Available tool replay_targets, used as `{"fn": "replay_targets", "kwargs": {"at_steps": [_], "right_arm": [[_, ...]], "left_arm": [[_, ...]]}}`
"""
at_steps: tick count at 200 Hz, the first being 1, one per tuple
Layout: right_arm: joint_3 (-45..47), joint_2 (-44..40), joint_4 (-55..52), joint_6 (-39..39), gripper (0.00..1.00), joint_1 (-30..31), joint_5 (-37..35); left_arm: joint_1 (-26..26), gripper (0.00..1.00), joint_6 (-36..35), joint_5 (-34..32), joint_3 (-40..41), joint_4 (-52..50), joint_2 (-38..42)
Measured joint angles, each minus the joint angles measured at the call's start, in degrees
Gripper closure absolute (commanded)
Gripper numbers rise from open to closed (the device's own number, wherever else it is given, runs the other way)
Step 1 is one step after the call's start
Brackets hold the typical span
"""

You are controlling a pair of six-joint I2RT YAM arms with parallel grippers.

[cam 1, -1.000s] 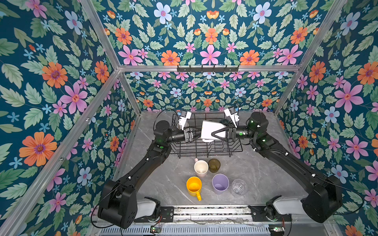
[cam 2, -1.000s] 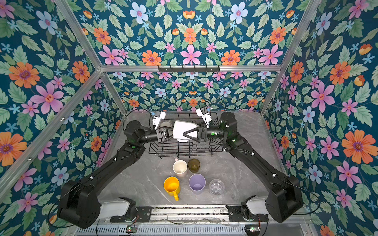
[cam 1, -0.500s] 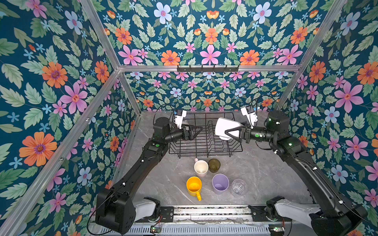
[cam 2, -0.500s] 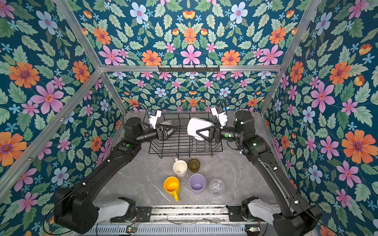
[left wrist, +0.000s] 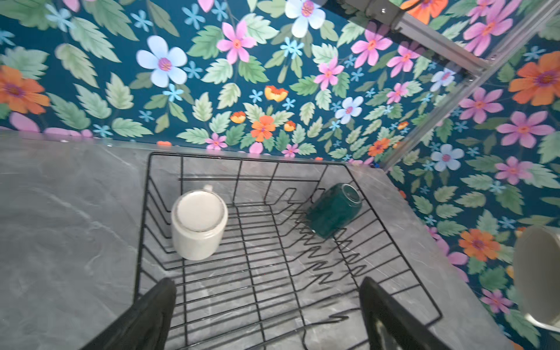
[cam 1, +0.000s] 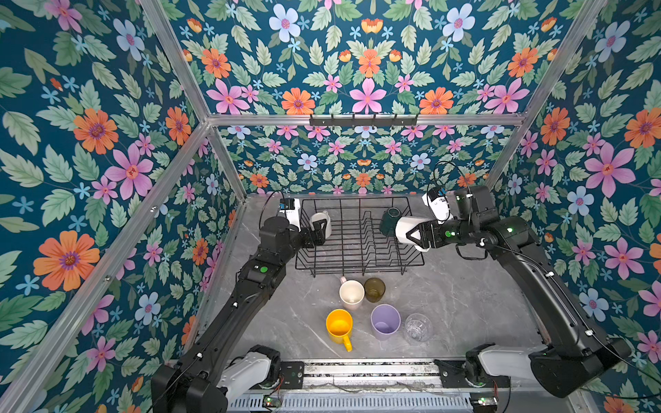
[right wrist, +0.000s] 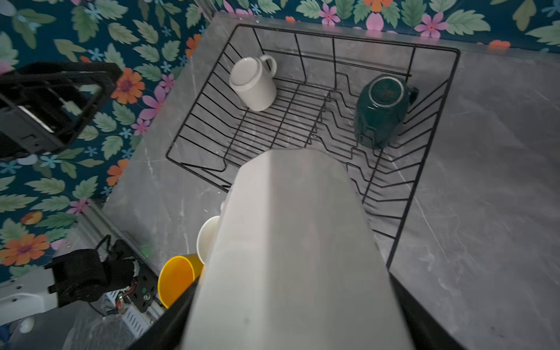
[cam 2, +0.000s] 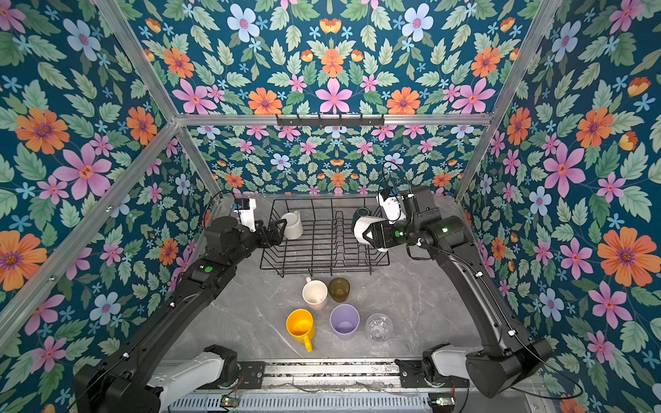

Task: Load cups into a dish rack
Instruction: Place the cup upside down at the dish rack.

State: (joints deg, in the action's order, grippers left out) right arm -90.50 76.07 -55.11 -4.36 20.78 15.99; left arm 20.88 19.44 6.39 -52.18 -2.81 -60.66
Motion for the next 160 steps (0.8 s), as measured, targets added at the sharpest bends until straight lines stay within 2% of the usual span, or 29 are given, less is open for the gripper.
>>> {"fn": "replay_targets", "kwargs": {"at_steps": [41,86,160], "right_arm": [[-2.73,5.44,-3.48,1.70,1.00,0.37,-7.43],[-5.77,11.28,-4.63,4.09,1.00,1.51,-12.26],[-11.04,21.24,-5.25,8.11,1.00,3.32,-14.97]], "left_arm": [[0.00,0.03,-0.46,-5.01,1.84,-0.26,1.42],[0.00,0.02,-2.03,-9.31,3.30,-0.83,4.85],[-0.04,0.02,-3.23,-12.74,4.26,-0.85,7.10]]}}
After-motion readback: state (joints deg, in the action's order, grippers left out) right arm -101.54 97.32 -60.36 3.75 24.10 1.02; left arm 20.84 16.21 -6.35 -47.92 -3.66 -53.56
